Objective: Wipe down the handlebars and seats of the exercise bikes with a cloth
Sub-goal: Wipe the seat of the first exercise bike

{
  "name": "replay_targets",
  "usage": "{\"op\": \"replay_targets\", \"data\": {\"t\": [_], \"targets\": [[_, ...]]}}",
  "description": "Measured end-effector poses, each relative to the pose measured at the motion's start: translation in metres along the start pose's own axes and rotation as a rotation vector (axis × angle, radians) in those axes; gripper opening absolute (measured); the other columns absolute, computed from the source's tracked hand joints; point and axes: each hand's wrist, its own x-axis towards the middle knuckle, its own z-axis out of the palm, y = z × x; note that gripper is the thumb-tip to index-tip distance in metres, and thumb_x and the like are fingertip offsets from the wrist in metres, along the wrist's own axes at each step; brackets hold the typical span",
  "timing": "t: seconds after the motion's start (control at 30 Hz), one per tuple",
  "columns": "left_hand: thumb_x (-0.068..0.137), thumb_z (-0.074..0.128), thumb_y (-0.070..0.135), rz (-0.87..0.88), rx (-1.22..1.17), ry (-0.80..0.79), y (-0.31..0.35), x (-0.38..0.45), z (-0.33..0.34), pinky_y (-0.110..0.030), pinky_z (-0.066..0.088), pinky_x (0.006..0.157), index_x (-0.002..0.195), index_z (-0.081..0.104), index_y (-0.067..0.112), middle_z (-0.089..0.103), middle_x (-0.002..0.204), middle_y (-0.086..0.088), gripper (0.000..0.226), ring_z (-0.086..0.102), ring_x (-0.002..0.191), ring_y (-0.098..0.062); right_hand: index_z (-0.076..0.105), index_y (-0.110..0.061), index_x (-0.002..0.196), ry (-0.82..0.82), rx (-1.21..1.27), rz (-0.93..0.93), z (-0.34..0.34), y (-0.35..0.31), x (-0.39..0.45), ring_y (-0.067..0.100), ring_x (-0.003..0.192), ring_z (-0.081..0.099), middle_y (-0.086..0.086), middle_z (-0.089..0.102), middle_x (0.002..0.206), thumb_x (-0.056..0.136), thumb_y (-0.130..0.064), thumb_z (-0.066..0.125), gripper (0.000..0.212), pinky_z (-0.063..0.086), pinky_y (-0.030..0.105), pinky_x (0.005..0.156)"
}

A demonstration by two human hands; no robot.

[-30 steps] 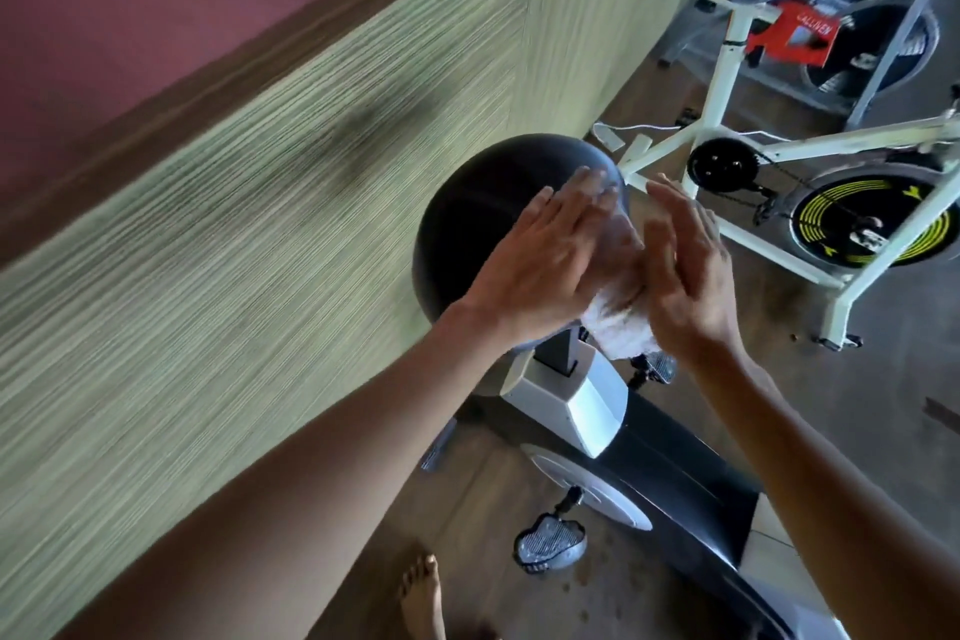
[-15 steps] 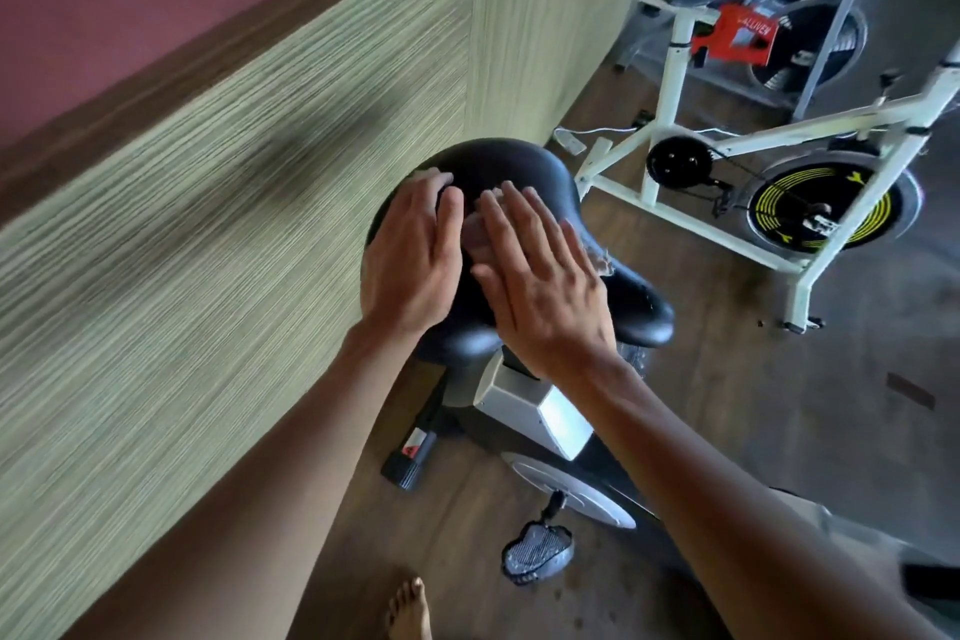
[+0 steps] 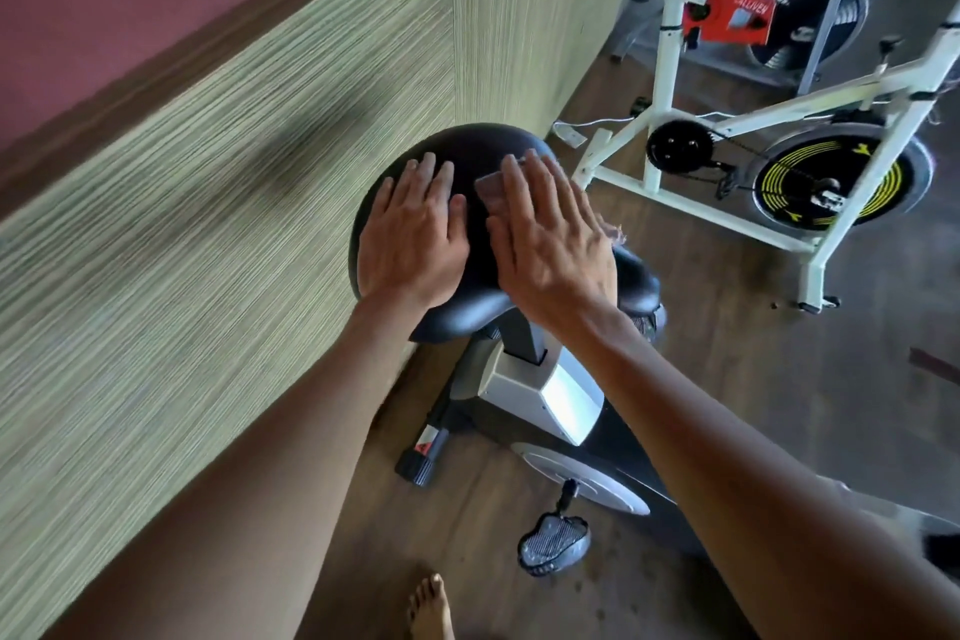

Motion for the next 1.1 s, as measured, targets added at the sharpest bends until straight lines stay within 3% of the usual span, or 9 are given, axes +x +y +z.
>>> {"op": "replay_targets", "data": {"t": [0.17,0.3,0.4,0.47,0.57,0.67,0.73,0.9,1.1], "targets": [[0.111,0.029,0.033,0.013,0.018,-0.046,0.001,-0.001,-0.003,-0.038,0.008,0.129,0.162,0.026,0.013,0.021,0.17,-0.007,0.054,0.015,0.158,-0.021,0.036,-0.007,0.157,0.069,-0.022,-0.176,-0.017,0.04,-0.038,0.03,0.149,0.035,0.015,0.04,0.159,0.108,-0.036,0.039,0.056,0.03,0.045,0.122],[0.111,0.025,0.034,-0.014,0.027,-0.045,0.005,0.0,-0.003,-0.037,0.005,0.129,0.162,0.024,0.015,0.019,0.17,-0.005,0.055,0.013,0.158,-0.019,0.042,-0.017,0.149,-0.003,0.043,0.111,-0.026,0.049,-0.023,0.031,0.131,0.052,0.009,0.055,0.144,0.107,-0.041,0.036,0.049,0.046,0.045,0.102],[0.111,0.021,0.035,-0.047,0.022,-0.06,0.007,0.001,-0.004,-0.034,0.0,0.128,0.164,0.019,0.018,0.013,0.172,0.0,0.055,0.008,0.158,-0.014,0.04,-0.019,0.143,-0.166,0.073,0.368,-0.026,0.043,0.011,0.035,0.126,0.055,0.01,0.056,0.141,0.107,-0.044,0.03,0.046,0.045,0.047,0.093],[0.111,0.022,0.034,-0.049,0.023,-0.066,0.007,0.0,-0.004,-0.034,0.0,0.128,0.164,0.019,0.019,0.013,0.172,0.0,0.055,0.007,0.158,-0.014,0.033,-0.015,0.153,-0.172,0.069,0.312,-0.024,0.037,0.011,0.034,0.136,0.048,0.012,0.047,0.151,0.107,-0.043,0.031,0.054,0.043,0.048,0.101],[0.111,0.025,0.033,-0.026,0.056,-0.061,0.005,0.0,-0.003,-0.036,0.005,0.129,0.163,0.022,0.017,0.018,0.171,-0.002,0.054,0.012,0.158,-0.017,0.029,-0.007,0.159,-0.011,0.018,-0.063,-0.022,0.041,-0.025,0.032,0.15,0.033,0.017,0.034,0.162,0.108,-0.037,0.037,0.06,0.033,0.046,0.12],[0.111,0.025,0.032,-0.021,0.071,-0.062,0.006,0.001,-0.003,-0.039,0.008,0.129,0.162,0.024,0.015,0.021,0.17,-0.005,0.054,0.015,0.158,-0.02,0.031,-0.006,0.158,0.024,-0.002,-0.313,-0.021,0.06,-0.041,0.03,0.153,0.028,0.016,0.032,0.164,0.108,-0.035,0.042,0.059,0.028,0.045,0.123],[0.111,0.024,0.033,-0.032,0.077,-0.074,0.008,0.001,-0.004,-0.038,0.006,0.129,0.163,0.022,0.015,0.018,0.171,-0.004,0.055,0.013,0.158,-0.019,0.033,-0.005,0.157,0.018,0.016,-0.268,-0.021,0.061,-0.034,0.029,0.151,0.033,0.016,0.037,0.161,0.107,-0.036,0.042,0.06,0.031,0.044,0.122],[0.111,0.017,0.036,-0.062,0.074,-0.136,0.011,0.002,-0.007,-0.035,-0.002,0.128,0.165,0.01,0.02,0.005,0.173,0.001,0.057,0.001,0.159,-0.013,0.024,-0.014,0.157,-0.153,0.094,0.203,-0.02,0.031,0.013,0.031,0.141,0.042,0.011,0.04,0.154,0.105,-0.043,0.038,0.062,0.044,0.047,0.104],[0.109,0.028,0.034,-0.06,0.08,-0.155,0.012,0.005,-0.012,-0.04,0.013,0.127,0.161,0.024,0.016,0.021,0.169,-0.005,0.056,0.017,0.156,-0.02,0.028,-0.005,0.158,-0.081,0.039,-0.059,-0.029,0.048,-0.024,0.032,0.148,0.036,0.019,0.038,0.158,0.104,-0.037,0.038,0.063,0.041,0.043,0.114]]}}
